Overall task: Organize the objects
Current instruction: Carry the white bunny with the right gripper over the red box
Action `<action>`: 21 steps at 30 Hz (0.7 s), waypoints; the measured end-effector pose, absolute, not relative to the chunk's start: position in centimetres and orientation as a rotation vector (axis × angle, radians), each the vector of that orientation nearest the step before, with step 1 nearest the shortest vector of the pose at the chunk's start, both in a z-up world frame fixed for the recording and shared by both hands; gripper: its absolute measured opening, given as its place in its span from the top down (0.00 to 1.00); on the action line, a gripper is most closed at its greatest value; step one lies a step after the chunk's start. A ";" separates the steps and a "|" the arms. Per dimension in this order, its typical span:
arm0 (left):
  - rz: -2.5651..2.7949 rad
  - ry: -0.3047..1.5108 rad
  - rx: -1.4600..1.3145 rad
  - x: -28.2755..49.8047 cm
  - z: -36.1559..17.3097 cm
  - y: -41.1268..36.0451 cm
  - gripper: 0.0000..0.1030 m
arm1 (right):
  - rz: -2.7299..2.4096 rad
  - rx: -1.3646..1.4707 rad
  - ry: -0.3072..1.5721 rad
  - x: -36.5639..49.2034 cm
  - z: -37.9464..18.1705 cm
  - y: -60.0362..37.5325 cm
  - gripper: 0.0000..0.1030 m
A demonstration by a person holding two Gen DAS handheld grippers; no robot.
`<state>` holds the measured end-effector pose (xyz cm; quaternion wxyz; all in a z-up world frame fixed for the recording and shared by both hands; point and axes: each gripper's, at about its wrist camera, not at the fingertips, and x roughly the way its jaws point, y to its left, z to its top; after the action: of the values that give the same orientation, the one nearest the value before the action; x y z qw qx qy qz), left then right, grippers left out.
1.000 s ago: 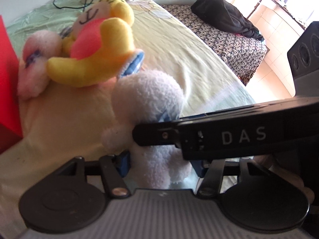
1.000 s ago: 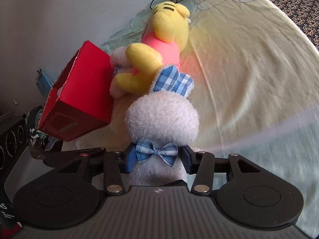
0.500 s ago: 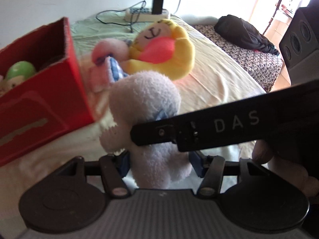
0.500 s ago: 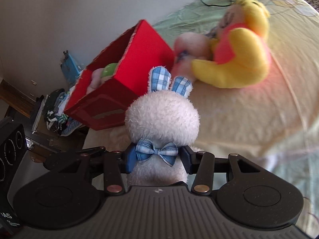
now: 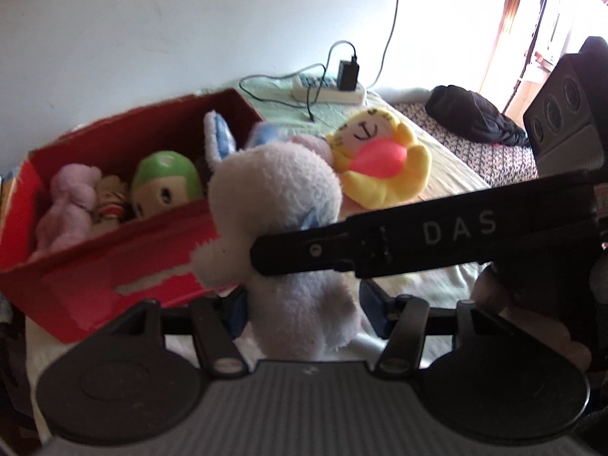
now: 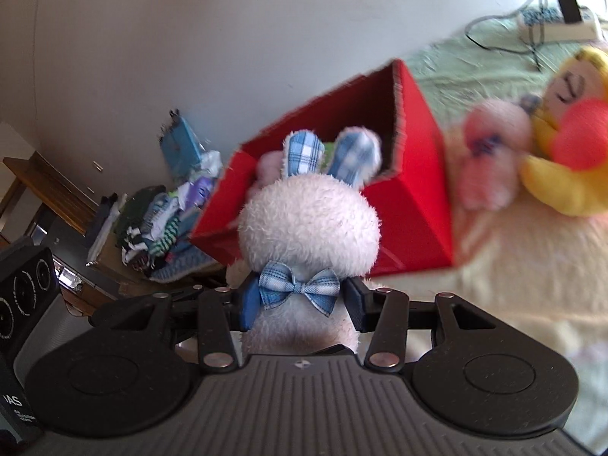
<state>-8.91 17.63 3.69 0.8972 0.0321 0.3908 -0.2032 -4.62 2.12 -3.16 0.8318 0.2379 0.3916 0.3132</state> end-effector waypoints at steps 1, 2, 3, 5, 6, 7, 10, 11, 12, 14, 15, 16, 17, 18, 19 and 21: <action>-0.422 0.795 0.067 -8.9 4.0 18.2 0.42 | 0.668 0.499 0.816 -4.5 -2.8 2.7 0.52; -0.423 0.780 0.067 -8.9 4.5 18.8 0.42 | 0.672 0.493 0.799 -4.3 -2.4 3.3 0.53; -0.424 0.765 0.066 -8.9 4.9 19.4 0.41 | 0.676 0.486 0.783 -4.1 -2.0 3.9 0.52; -0.415 0.734 0.072 -8.9 5.8 20.7 0.41 | 0.687 0.474 0.751 -3.6 -1.2 4.9 0.52; -0.407 0.720 0.077 -8.7 6.1 21.3 0.41 | 0.692 0.470 0.738 -3.2 -0.9 5.5 0.52; -0.399 0.709 0.079 -8.3 6.4 21.7 0.41 | 0.696 0.466 0.725 -2.9 -0.5 6.0 0.52; -0.372 0.681 0.072 -7.1 7.1 23.4 0.41 | 0.707 0.447 0.693 -1.7 0.2 7.8 0.52; -0.363 0.676 0.065 -6.6 7.2 23.9 0.41 | 0.709 0.442 0.687 -1.3 0.4 8.3 0.52; -0.355 0.673 0.053 -6.0 7.2 24.5 0.40 | 0.709 0.441 0.685 -0.7 0.4 8.8 0.52; -0.342 0.681 0.018 -4.8 7.1 25.7 0.40 | 0.702 0.445 0.696 0.5 0.3 9.7 0.52; -0.337 0.689 -0.004 -4.2 7.0 26.3 0.40 | 0.697 0.452 0.705 1.1 0.1 10.1 0.52; -0.332 0.696 -0.027 -3.6 6.8 26.9 0.40 | 0.691 0.464 0.716 1.7 -0.1 10.5 0.52; -0.326 0.703 -0.047 -3.1 6.6 27.4 0.40 | 0.686 0.476 0.728 2.2 -0.4 10.8 0.52; -0.319 0.712 -0.066 -2.5 6.3 27.9 0.40 | 0.681 0.484 0.739 2.7 -0.7 11.1 0.52; -0.312 0.721 -0.080 -2.1 6.0 28.3 0.40 | 0.675 0.489 0.750 3.1 -0.9 11.5 0.52; -0.303 0.743 -0.107 -1.1 5.2 29.0 0.40 | 0.663 0.479 0.765 3.7 -1.3 12.2 0.53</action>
<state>-1.10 28.98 5.23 0.9192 -0.0521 0.3614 -0.1475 3.75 12.23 -1.32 0.8473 0.2272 0.3627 0.3146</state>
